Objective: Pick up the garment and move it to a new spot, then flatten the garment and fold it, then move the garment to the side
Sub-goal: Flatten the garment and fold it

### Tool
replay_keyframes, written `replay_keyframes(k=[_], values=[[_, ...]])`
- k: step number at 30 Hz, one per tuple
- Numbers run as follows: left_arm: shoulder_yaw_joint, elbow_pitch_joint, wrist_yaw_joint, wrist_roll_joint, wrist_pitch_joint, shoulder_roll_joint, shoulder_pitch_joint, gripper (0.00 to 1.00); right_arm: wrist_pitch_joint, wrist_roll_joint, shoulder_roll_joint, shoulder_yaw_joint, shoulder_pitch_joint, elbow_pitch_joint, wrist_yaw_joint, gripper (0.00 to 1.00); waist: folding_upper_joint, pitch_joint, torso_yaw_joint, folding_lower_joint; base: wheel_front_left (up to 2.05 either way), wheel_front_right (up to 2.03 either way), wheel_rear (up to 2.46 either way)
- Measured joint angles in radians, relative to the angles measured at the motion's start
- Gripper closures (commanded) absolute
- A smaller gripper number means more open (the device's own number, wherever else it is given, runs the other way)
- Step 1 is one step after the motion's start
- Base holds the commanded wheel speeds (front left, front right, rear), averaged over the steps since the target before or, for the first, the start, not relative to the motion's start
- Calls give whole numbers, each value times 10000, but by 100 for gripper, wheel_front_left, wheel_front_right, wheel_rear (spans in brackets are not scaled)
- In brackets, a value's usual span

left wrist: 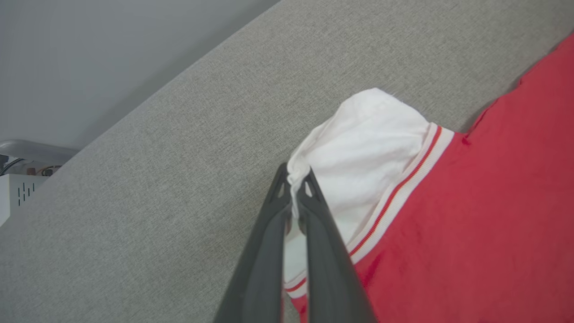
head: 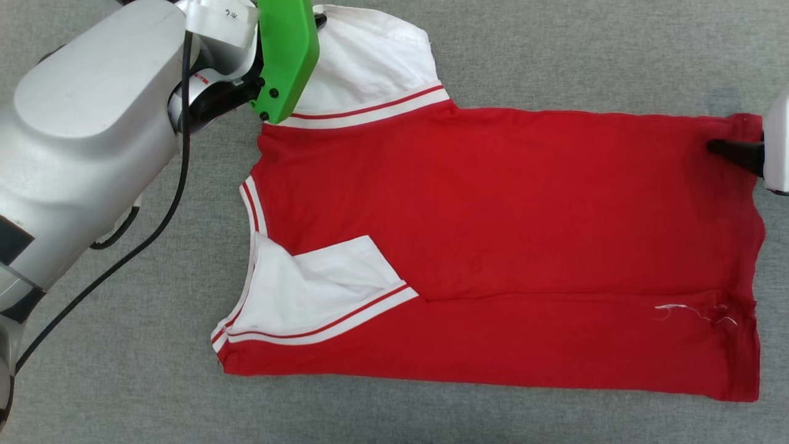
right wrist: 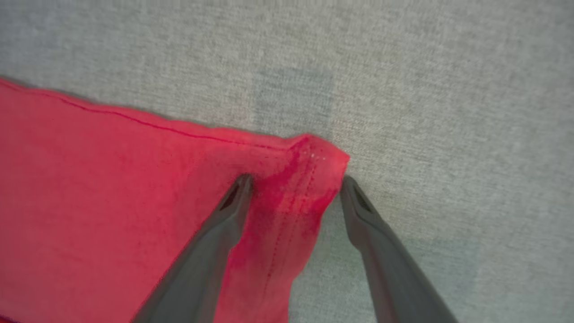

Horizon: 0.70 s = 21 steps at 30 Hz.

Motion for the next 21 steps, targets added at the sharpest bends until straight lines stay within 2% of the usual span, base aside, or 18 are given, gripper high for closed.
replay_keyframes(k=[7, 8, 9, 17, 21], values=[[-42, 117, 0, -2, -8, 0, -29, 100, -508, -25, -17, 407, -15, 589, -2, 0, 0, 240, 71, -1, 0, 0, 0], [-44, 142, 0, -2, -12, 0, -29, 100, -594, -8, -46, 491, -22, 604, -2, 60, 0, 238, 65, -1, 0, 0, 0], [-46, 153, 0, -2, -13, 0, -29, 100, -694, -6, -73, 560, -26, 610, -2, 100, 0, 229, 59, -1, 0, 0, 0], [-75, 401, 0, -2, -420, 33, 133, 100, -2316, 397, -117, 895, -45, 884, 0, 100, 0, -339, -13, -1, 0, 0, 0], [-75, 205, 0, 77, -690, 182, 569, 100, -3166, 525, -360, 1168, 266, 625, 0, 100, 0, -797, -51, -1, 0, 0, 0]])
